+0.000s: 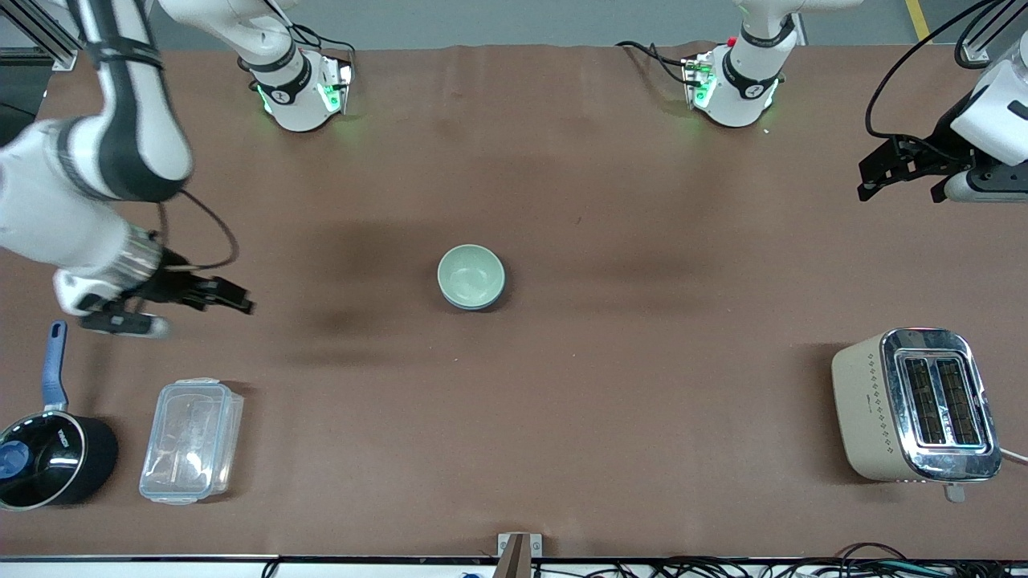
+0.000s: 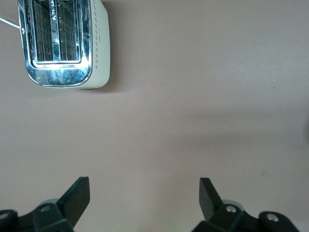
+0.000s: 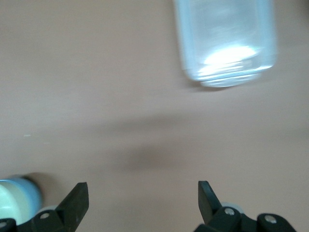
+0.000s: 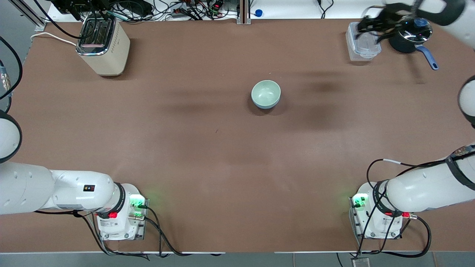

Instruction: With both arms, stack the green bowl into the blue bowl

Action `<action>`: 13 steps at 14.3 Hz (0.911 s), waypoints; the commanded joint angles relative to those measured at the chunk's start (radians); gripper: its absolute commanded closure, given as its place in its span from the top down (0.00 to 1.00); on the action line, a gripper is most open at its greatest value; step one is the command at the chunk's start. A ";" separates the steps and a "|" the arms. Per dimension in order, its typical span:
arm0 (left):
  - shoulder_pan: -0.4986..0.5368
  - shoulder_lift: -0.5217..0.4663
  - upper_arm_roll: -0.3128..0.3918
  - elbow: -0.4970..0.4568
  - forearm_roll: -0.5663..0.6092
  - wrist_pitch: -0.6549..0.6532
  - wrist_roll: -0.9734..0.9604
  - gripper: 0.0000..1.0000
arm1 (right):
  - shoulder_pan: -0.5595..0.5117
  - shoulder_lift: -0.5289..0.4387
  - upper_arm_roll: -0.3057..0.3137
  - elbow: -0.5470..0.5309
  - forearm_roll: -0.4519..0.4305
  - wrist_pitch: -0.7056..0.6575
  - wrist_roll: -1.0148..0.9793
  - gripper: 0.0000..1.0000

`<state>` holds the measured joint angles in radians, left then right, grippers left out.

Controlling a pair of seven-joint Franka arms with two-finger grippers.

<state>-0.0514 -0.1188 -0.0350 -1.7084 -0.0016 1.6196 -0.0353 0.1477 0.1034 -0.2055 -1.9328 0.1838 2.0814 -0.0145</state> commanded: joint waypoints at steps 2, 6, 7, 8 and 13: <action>0.002 -0.016 -0.002 0.006 -0.004 -0.015 0.014 1.00 | -0.083 -0.089 0.025 -0.031 -0.151 -0.030 -0.021 1.00; 0.002 -0.015 -0.002 0.018 -0.003 -0.017 0.014 1.00 | -0.114 -0.165 0.025 -0.017 -0.205 -0.098 -0.022 1.00; 0.002 -0.015 -0.002 0.021 -0.003 -0.017 0.014 1.00 | -0.115 -0.172 0.023 0.015 -0.211 -0.150 -0.022 1.00; 0.002 -0.012 -0.002 0.032 -0.003 -0.018 0.012 1.00 | -0.115 -0.169 0.023 0.076 -0.213 -0.229 -0.022 1.00; 0.001 -0.005 -0.002 0.052 0.000 -0.040 0.011 1.00 | -0.134 -0.149 0.023 0.300 -0.213 -0.437 -0.067 1.00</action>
<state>-0.0515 -0.1225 -0.0354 -1.6777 -0.0017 1.6090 -0.0344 0.0459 -0.0669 -0.2025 -1.6916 -0.0091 1.6755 -0.0441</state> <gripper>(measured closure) 0.000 0.000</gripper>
